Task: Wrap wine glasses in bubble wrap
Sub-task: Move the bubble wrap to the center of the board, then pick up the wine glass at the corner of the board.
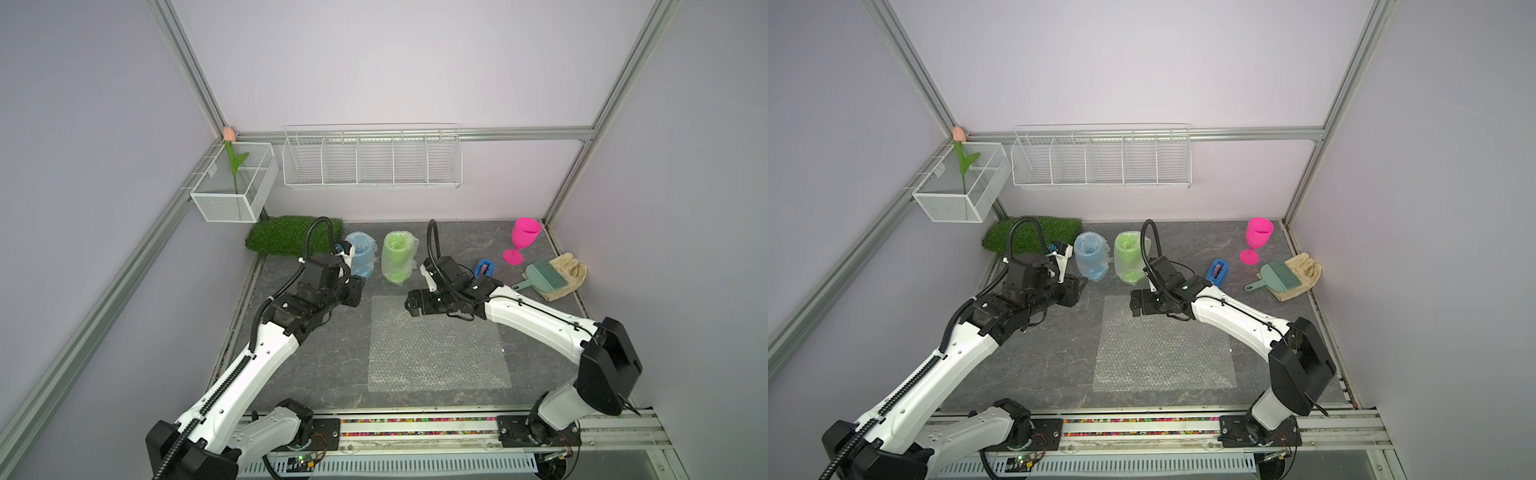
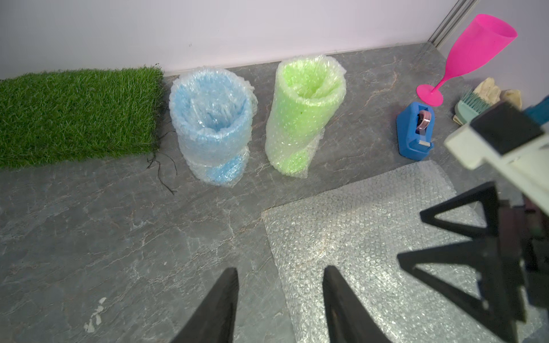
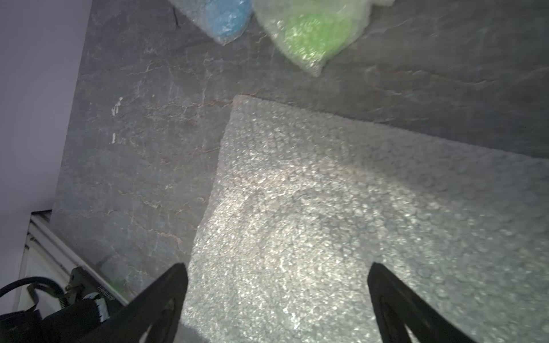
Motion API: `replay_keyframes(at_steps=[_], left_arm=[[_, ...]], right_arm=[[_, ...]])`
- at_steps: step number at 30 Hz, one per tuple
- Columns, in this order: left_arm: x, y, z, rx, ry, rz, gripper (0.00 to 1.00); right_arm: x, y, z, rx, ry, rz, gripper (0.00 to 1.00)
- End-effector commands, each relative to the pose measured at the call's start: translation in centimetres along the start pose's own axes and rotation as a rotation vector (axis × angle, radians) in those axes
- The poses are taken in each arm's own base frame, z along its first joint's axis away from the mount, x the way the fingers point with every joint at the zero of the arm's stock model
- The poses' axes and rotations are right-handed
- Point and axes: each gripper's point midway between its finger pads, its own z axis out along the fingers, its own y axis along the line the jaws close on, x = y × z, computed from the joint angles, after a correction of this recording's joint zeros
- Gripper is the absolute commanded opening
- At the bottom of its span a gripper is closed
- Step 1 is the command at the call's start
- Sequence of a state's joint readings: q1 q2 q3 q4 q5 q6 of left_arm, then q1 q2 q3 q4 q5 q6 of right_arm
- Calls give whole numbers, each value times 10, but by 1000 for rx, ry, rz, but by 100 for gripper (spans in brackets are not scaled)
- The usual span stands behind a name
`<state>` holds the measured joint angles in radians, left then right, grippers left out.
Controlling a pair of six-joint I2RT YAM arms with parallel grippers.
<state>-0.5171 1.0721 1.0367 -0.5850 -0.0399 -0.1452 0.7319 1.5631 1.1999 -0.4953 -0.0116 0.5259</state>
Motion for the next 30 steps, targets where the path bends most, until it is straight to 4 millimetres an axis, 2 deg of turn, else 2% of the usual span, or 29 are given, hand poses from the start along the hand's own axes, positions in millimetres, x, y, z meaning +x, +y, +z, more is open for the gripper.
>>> replay_keyframes(at_steps=[1, 4, 10, 14, 18, 22, 27, 30], left_arm=[[-6, 9, -11, -50, -39, 6, 49], [-4, 20, -12, -114, -7, 32, 50], [-3, 32, -12, -176, 45, 107, 50], [9, 35, -8, -185, 40, 110, 50], [19, 41, -10, -211, 56, 111, 50], [18, 41, -9, -212, 52, 119, 50], [21, 43, -7, -219, 72, 132, 51], [23, 42, -8, -212, 73, 131, 54]], right_arm=[[-9, -32, -13, 56, -34, -69, 95], [-19, -64, -23, 108, -62, -49, 88], [-43, -123, -52, 148, -171, -6, 89], [-59, -161, -71, 187, -249, 43, 88], [-73, -210, -93, 261, -332, 113, 89], [-84, -254, -110, 348, -420, 155, 90], [-99, -301, -124, 336, -521, 243, 88], [-110, -320, -131, 326, -592, 253, 88]])
